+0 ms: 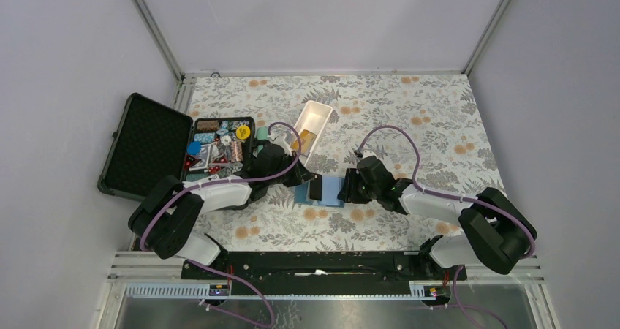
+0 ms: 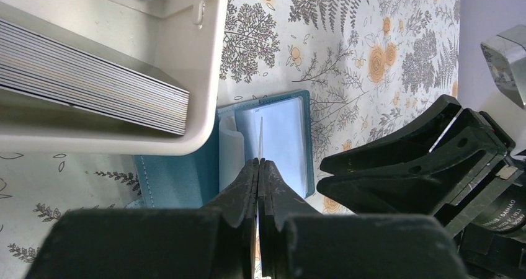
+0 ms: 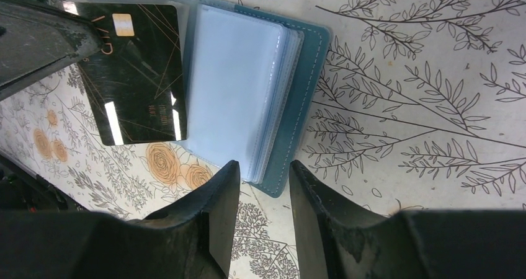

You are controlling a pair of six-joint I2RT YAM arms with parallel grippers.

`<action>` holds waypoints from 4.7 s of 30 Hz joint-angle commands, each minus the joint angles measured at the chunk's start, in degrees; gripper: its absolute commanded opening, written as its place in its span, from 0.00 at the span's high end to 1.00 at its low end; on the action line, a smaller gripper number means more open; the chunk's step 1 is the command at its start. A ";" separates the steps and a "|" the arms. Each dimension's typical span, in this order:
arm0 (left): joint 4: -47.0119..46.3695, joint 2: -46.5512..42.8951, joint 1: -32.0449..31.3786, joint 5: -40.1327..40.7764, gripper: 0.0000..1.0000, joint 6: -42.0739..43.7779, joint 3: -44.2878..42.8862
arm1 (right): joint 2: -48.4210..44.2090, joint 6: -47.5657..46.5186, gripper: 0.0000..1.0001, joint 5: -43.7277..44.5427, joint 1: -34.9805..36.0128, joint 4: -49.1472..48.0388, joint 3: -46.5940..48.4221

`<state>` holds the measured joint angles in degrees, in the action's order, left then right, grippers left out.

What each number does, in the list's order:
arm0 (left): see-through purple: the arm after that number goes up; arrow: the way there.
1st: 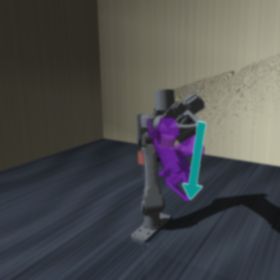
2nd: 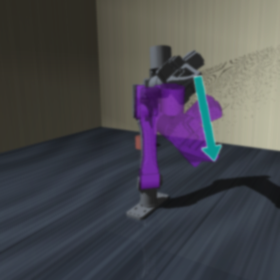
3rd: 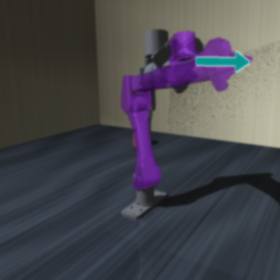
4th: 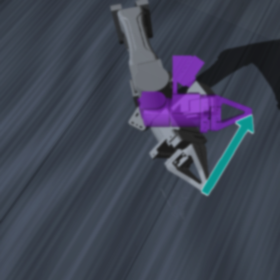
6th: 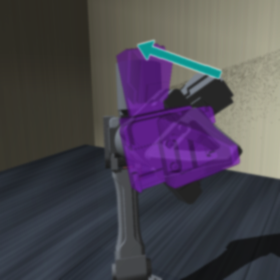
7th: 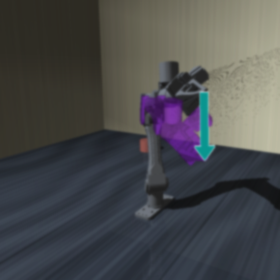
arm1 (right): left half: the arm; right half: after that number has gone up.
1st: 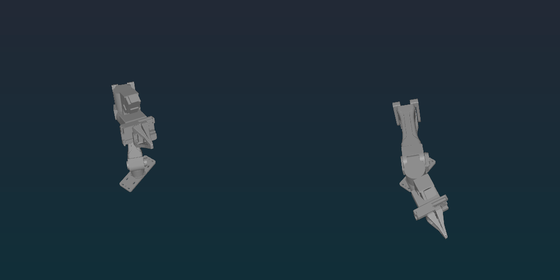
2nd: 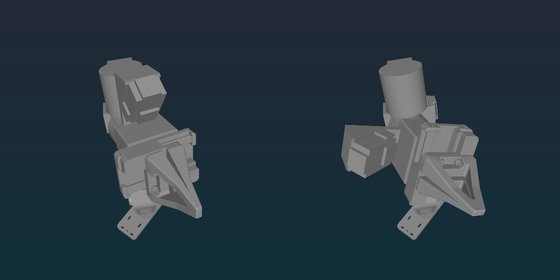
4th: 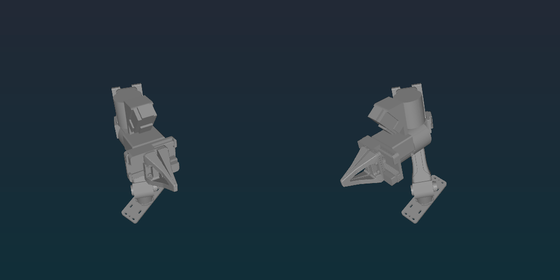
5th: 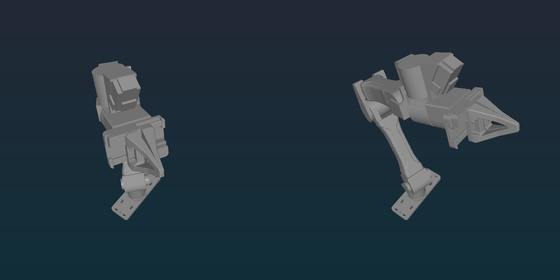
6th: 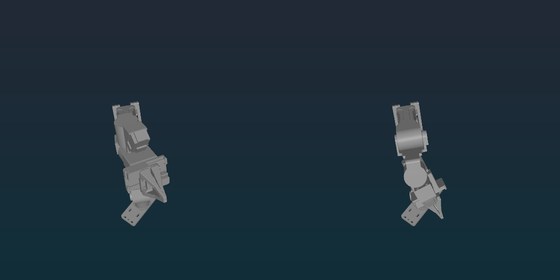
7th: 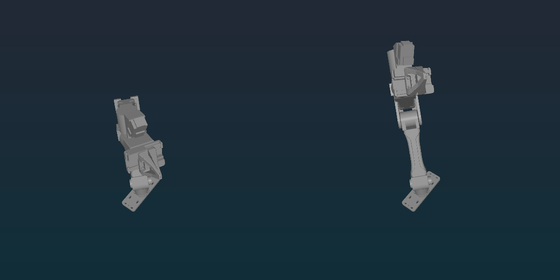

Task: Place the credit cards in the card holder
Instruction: Insert the credit card into the card holder.

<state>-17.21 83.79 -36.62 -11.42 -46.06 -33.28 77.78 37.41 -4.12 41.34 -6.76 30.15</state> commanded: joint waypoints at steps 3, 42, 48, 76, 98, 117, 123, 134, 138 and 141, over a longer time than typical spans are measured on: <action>-1.63 1.17 0.32 -2.12 1.00 1.49 0.02 | 1.09 0.72 0.58 -0.34 -0.06 -1.84 2.10; -7.71 7.03 0.33 -2.11 1.00 -1.60 -0.22 | 6.92 1.13 0.62 -1.15 0.86 -2.63 4.12; -9.18 6.70 0.24 -0.30 1.00 -2.52 1.26 | 7.05 1.39 0.63 -0.62 1.08 -2.31 4.16; -20.37 5.68 -0.03 4.50 1.00 -6.40 8.28 | 7.44 1.11 0.64 -0.01 1.48 -1.06 4.56; -19.65 10.04 -0.40 -0.62 1.00 -4.47 5.40 | 7.46 1.27 0.64 0.16 1.86 -0.66 4.89; -3.45 4.88 -2.33 5.42 0.67 1.64 0.58 | 6.59 1.26 0.64 0.77 1.98 -0.10 4.85; 2.47 2.93 -3.48 8.23 0.58 2.55 -1.19 | 6.77 1.14 0.64 0.74 2.03 -0.01 4.95; 6.06 2.18 -5.34 8.80 0.62 1.56 -2.59 | 6.38 1.29 0.64 1.04 2.05 0.08 4.74; 5.93 2.90 -6.01 8.70 0.68 1.10 -3.10 | 6.25 1.33 0.64 1.09 2.03 0.02 4.67; 5.75 3.01 -6.45 8.56 0.71 0.81 -3.59 | 6.31 1.34 0.64 1.13 2.02 0.07 4.65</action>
<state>-10.57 86.96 -42.39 -3.42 -44.95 -34.33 84.44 38.06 -3.90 42.52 -7.66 33.58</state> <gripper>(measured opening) 0.304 0.362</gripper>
